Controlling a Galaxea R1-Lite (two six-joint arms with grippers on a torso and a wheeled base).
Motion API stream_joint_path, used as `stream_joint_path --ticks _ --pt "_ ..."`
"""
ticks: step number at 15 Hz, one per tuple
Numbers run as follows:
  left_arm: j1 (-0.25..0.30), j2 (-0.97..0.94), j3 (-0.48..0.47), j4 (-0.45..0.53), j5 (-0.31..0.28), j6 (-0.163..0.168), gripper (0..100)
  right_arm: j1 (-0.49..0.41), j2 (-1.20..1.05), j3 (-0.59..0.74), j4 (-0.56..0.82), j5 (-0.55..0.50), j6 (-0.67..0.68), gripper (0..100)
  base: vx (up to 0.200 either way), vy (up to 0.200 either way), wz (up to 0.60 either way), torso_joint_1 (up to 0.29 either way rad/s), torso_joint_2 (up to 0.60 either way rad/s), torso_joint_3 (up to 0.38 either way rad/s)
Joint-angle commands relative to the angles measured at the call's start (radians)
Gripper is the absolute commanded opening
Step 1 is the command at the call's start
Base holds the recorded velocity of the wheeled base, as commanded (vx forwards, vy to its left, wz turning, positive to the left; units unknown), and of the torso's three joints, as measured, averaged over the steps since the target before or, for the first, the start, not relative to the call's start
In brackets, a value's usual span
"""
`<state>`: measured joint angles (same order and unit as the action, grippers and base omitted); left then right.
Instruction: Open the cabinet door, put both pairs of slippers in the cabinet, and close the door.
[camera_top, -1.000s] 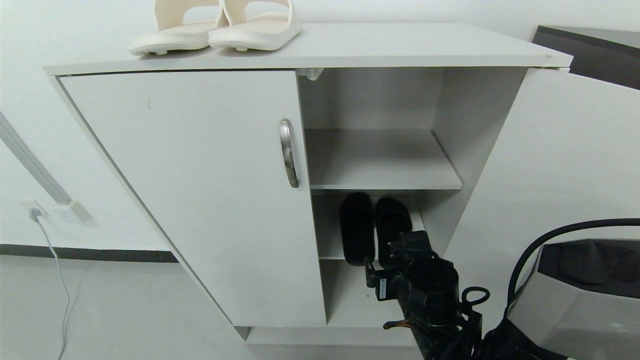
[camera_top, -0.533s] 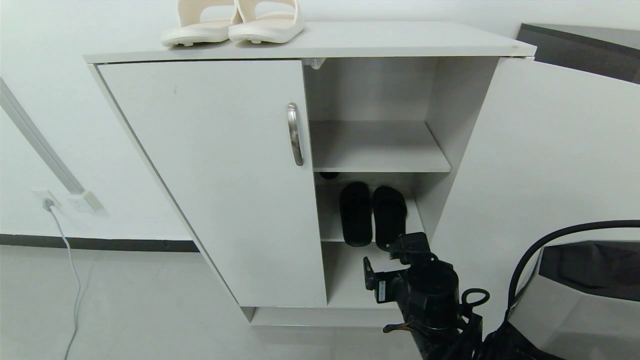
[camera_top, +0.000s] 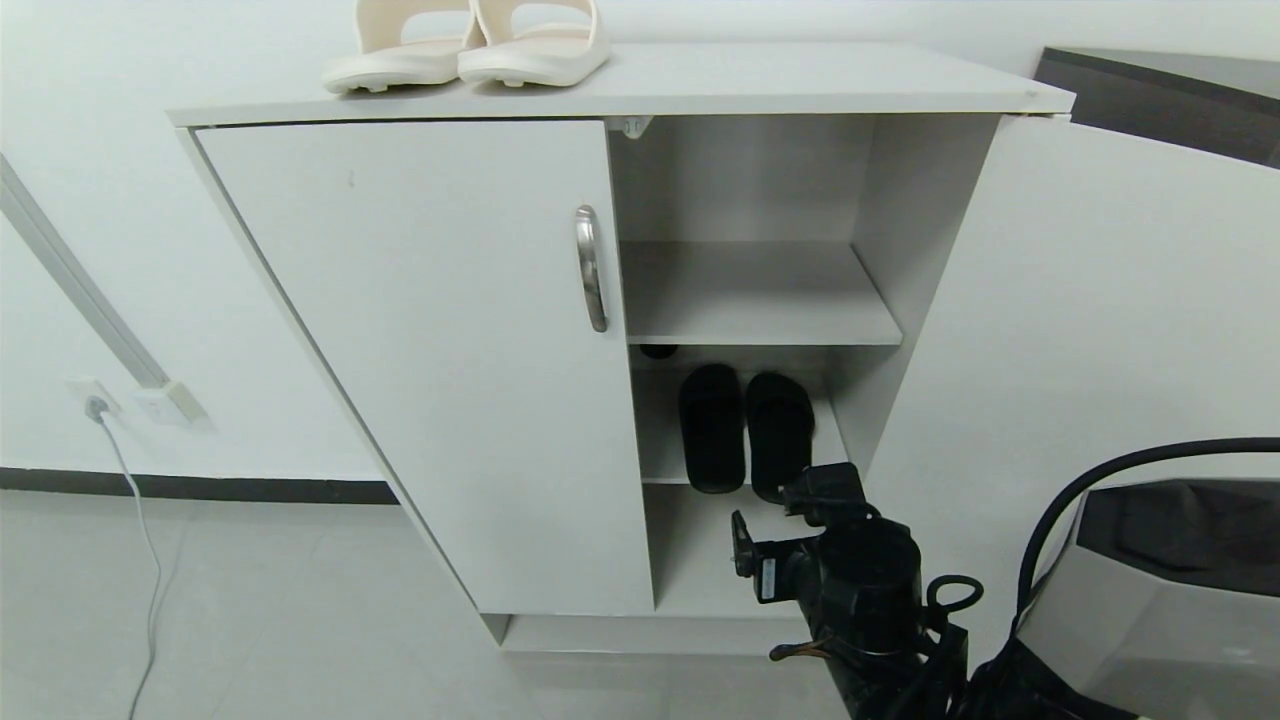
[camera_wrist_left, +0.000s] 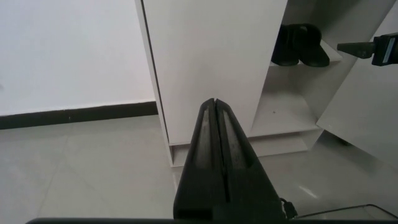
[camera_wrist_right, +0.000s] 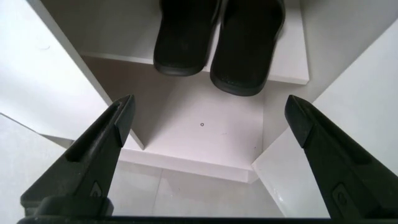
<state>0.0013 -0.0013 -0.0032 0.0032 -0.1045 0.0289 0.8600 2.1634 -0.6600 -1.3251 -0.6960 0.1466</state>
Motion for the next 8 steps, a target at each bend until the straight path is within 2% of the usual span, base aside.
stream_joint_path --ticks 1,8 --pt "0.000 0.001 0.000 0.000 0.000 0.000 0 0.001 0.003 0.000 0.000 0.001 0.001 100 0.000 0.000 0.00 0.000 0.00 0.000" --pt "0.000 0.001 0.000 0.000 0.000 0.003 0 0.001 0.003 0.000 0.000 0.001 0.002 100 0.000 0.000 0.00 0.000 0.00 0.016"
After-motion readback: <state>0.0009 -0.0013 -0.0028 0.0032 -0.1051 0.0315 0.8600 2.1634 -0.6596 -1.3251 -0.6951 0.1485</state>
